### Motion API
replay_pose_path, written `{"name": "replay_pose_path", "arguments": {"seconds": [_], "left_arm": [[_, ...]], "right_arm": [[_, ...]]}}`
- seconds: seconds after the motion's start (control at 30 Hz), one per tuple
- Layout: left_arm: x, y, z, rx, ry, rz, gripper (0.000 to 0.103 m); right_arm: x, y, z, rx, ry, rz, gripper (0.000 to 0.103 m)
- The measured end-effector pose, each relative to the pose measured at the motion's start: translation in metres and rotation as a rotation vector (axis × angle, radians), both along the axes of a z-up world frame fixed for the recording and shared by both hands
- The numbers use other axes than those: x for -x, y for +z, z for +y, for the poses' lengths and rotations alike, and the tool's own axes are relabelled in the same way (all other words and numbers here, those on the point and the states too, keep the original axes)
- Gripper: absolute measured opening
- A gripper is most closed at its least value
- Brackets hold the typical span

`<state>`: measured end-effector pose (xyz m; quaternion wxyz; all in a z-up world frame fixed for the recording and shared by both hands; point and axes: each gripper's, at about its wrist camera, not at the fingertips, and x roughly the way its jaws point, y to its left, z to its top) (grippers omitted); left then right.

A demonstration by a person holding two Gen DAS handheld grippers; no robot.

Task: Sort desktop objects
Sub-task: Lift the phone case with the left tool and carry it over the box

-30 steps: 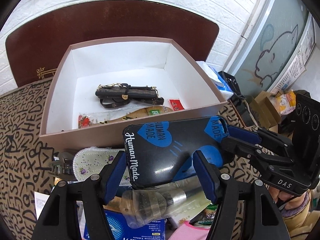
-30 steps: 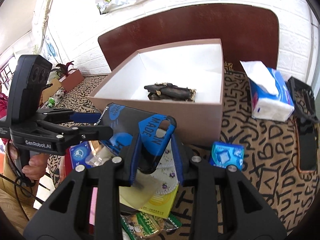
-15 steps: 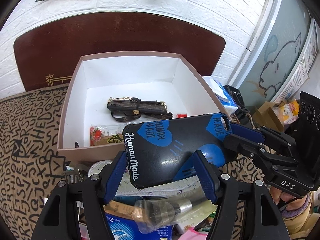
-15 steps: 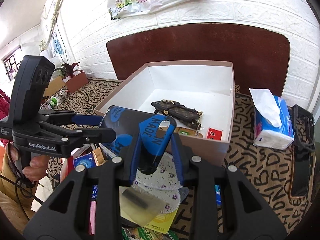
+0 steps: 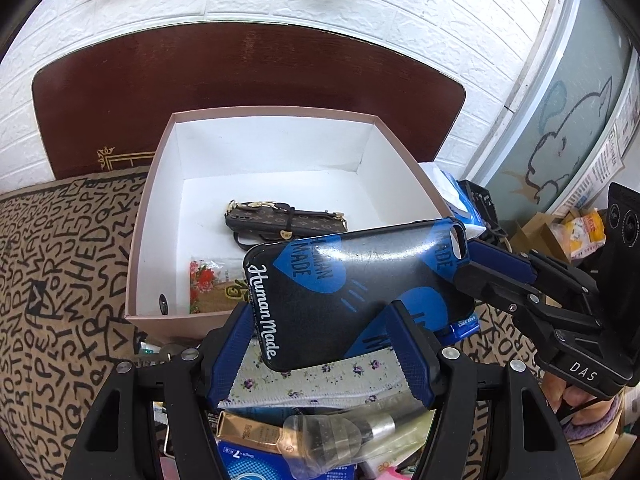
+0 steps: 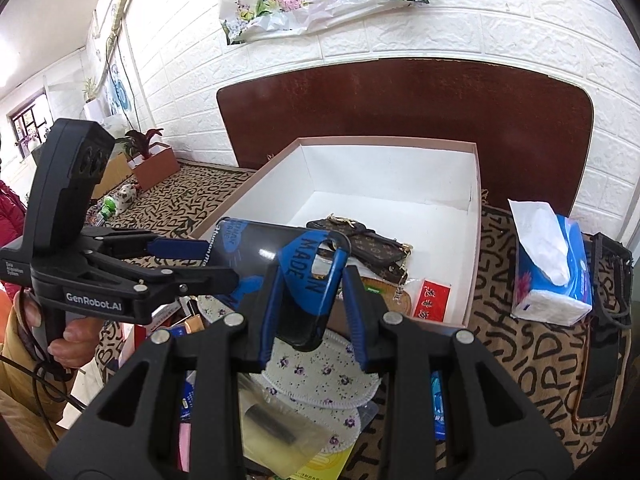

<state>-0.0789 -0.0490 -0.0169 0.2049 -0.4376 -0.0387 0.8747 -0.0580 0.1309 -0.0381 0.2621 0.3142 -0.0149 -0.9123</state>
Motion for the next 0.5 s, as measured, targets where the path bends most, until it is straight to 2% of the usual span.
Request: {"name": "replay_pose_path", "arguments": {"seconds": [0.5], "left_arm": [[0.014,0.005,-0.005,0.005,0.032,0.007,0.068]], "right_arm": [[0.012,0.004,-0.005,-0.001,0.011,0.003,0.034]]}}
